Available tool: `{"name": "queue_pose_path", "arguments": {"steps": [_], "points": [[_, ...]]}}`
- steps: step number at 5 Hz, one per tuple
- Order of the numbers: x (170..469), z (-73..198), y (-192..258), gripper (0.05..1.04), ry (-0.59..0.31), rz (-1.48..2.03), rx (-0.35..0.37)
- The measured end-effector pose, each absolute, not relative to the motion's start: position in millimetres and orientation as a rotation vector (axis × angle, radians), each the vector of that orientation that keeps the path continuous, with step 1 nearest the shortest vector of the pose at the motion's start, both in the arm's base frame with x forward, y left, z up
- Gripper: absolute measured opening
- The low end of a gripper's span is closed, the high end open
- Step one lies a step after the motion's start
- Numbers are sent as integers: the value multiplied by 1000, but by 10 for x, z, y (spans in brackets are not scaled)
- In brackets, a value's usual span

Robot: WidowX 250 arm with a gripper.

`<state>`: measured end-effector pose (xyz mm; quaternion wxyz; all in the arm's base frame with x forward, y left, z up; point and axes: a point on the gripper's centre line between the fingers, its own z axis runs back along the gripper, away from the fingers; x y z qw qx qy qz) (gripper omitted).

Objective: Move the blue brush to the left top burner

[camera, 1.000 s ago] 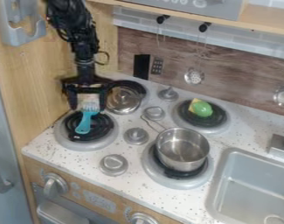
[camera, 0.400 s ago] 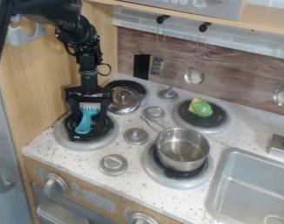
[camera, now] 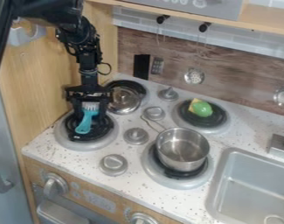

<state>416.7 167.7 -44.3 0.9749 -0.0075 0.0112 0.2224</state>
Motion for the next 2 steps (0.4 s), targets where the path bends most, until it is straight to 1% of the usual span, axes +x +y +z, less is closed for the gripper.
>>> {"name": "queue_pose_path", "arguments": {"steps": [1,2], "points": [[4225,-387,1609,760,-1,444,-44],[4481,-167,1472,760,-68,402,-47]]}}
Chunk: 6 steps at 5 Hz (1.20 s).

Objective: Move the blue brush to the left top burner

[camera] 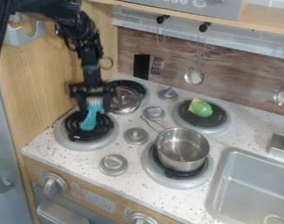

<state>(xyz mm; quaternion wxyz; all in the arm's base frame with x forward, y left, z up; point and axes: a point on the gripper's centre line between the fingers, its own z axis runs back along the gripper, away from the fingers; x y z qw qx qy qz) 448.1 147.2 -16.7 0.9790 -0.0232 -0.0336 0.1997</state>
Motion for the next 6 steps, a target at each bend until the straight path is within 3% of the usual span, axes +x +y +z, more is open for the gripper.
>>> {"name": "queue_pose_path", "arguments": {"steps": [1,2,3,4,5,6], "points": [[4758,19,1176,760,-121,314,-45],[4849,-132,882,760,-96,247,-40],[4851,-149,872,760,-93,227,-8],[4794,-374,878,760,-48,219,-1],[4817,-442,877,829,-34,209,-5],[4825,-480,841,1019,-22,198,-25]]}}
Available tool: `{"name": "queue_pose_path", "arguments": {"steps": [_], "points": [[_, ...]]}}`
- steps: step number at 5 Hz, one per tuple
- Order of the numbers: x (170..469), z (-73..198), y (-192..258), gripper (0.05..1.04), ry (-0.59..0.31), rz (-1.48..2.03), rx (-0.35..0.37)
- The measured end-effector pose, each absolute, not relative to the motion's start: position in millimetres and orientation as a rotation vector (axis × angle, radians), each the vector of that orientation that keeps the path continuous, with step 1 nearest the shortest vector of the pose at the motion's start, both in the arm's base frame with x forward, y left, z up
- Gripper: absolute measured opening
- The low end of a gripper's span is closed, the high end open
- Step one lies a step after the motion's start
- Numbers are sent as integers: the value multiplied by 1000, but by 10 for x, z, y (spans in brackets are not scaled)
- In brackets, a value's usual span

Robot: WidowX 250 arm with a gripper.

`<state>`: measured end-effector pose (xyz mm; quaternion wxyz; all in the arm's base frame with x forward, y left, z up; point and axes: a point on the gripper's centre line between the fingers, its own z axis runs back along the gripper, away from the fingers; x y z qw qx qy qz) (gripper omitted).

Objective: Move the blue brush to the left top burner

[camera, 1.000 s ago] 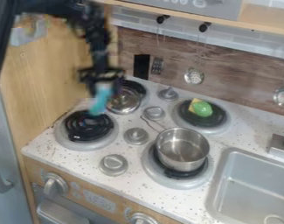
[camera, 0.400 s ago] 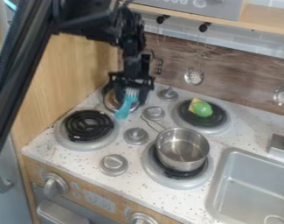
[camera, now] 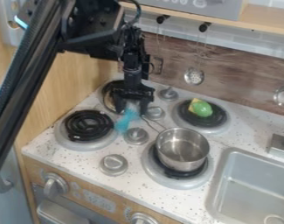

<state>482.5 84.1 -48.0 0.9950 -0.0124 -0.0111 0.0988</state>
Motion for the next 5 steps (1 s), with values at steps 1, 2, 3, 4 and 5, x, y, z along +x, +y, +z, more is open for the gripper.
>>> {"name": "queue_pose_path", "arguments": {"steps": [1,2,3,4,5], "points": [[4760,-602,818,1007,-3,194,-19],[4691,-352,742,999,-29,169,26],[4581,-16,751,999,-91,161,60],[4417,65,736,999,-97,134,63],[4354,91,779,999,-92,139,45]]}}
